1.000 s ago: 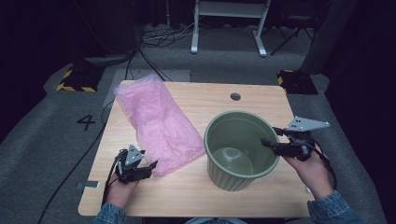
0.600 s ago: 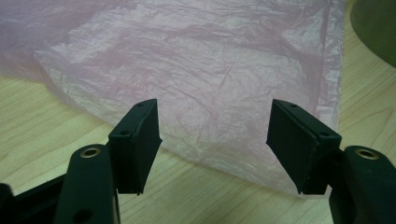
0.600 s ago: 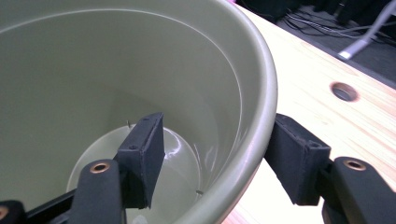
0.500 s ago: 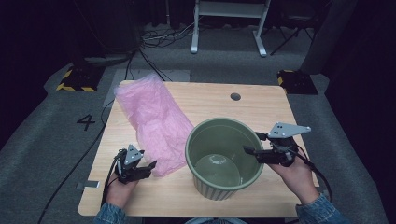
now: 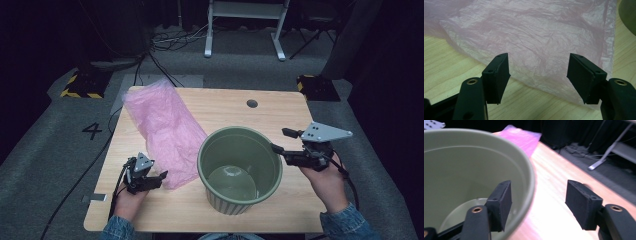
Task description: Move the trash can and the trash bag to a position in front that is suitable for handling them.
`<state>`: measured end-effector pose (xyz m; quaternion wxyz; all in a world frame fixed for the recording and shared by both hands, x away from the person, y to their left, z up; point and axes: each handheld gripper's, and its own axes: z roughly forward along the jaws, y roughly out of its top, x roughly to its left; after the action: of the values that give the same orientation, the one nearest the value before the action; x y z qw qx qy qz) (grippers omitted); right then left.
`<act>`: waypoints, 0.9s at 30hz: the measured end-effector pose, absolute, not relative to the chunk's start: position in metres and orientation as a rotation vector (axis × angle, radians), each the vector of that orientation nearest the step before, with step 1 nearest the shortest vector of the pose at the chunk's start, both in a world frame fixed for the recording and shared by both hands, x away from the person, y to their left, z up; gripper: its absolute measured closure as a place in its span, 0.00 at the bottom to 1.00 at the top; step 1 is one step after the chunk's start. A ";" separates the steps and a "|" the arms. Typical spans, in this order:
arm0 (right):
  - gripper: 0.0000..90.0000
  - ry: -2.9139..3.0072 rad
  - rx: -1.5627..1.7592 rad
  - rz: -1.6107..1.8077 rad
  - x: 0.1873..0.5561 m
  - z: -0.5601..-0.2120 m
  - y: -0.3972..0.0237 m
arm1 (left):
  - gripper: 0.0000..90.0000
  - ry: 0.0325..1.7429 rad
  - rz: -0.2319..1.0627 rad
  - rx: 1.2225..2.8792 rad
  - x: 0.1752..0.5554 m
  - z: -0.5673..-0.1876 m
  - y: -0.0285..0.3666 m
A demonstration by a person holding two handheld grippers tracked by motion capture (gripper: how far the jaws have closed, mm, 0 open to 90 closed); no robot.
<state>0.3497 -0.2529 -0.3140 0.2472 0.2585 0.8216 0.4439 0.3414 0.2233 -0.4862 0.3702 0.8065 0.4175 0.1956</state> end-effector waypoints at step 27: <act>0.32 2.215 1.203 0.996 0.339 -0.445 -0.361 | 0.36 1.177 0.467 2.104 0.358 -0.480 0.232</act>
<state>0.3391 -0.3607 -0.4449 0.2139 0.4336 0.7983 0.3590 0.3580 0.2316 -0.4796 0.3362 0.8070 0.4513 0.1791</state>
